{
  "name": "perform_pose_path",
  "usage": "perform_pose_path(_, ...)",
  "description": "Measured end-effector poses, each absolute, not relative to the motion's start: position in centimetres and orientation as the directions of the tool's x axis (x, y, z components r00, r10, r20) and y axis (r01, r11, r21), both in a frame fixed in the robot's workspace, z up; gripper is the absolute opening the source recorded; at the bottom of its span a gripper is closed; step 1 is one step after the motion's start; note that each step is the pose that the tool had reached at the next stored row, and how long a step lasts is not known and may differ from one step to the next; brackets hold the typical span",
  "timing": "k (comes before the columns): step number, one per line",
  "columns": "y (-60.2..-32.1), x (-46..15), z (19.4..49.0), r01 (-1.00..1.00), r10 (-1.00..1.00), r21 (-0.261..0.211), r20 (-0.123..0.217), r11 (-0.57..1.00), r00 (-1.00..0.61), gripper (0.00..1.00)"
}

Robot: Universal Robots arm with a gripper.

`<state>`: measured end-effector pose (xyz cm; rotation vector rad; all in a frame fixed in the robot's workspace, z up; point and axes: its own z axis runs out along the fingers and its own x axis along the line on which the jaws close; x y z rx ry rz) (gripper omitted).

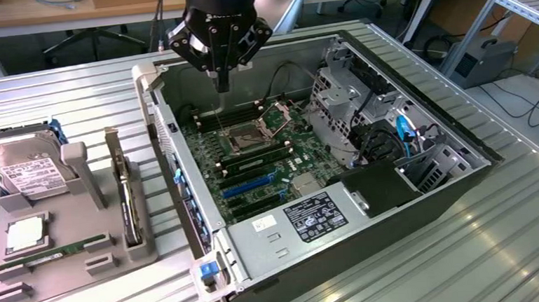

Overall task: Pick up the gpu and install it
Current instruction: 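Reach for the gpu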

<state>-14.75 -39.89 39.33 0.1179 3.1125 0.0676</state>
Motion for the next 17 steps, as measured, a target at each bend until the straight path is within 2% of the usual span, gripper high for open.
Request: perform_pose_path(17,-39.89,-15.29,39.29,0.075,0.076,0.043,-0.025,0.996,-0.997,0.11)
